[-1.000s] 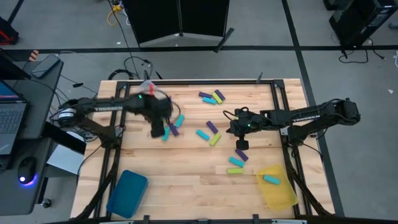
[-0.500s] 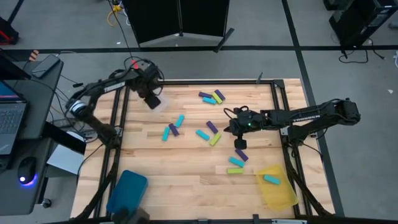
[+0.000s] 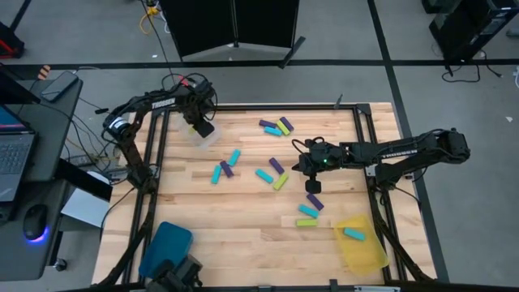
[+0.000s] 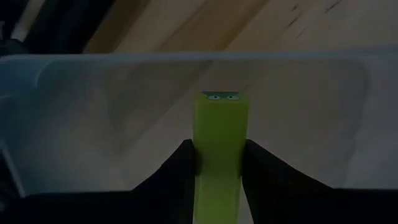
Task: Sort blocks
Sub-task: Put the green block into the transparent bin, then put the purple block into the blue bin
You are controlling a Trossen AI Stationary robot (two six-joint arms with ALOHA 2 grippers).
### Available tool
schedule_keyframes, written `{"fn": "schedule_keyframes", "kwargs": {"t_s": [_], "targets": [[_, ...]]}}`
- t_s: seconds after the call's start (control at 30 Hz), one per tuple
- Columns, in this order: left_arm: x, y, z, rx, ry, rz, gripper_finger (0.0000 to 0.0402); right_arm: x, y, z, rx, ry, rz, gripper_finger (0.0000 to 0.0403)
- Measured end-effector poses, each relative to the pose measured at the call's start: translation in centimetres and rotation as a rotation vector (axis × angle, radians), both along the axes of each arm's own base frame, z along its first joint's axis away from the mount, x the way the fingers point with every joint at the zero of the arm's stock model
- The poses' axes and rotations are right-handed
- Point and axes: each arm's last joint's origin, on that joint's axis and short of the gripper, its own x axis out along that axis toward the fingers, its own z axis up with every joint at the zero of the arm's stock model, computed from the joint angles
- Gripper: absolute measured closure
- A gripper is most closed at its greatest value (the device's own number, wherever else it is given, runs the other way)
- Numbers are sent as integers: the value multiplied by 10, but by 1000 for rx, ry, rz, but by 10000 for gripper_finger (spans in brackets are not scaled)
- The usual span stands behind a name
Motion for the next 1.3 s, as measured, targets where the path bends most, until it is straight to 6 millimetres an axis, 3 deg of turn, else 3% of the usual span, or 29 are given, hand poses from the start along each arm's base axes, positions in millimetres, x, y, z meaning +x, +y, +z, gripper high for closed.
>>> {"fn": "schedule_keyframes", "kwargs": {"t_s": [0.13, 0.23, 0.4, 0.63, 0.8, 0.93, 1.3], "targets": [[1, 0, -5, -33, -11, -14, 296, 0, 0, 0, 7, -1, -7, 392], [5, 0, 1, -19, -22, -64, 259, 0, 0, 0, 9, 4, -30, 387], [15, -6, 24, 68, -82, -152, 189, 0, -1, 0, 13, 3, -36, 372], [23, -21, 57, 194, -192, -208, 179, 0, -1, 0, 20, -10, -52, 353], [32, -50, 82, 234, -368, -285, 192, 3, -2, 0, 103, -39, -165, 338], [40, -78, 86, 296, -536, -378, 199, 7, 2, -7, 162, -22, -225, 320], [55, -144, 65, 415, -927, -548, 200, 26, 3, -34, 293, -42, -484, 245]]}}
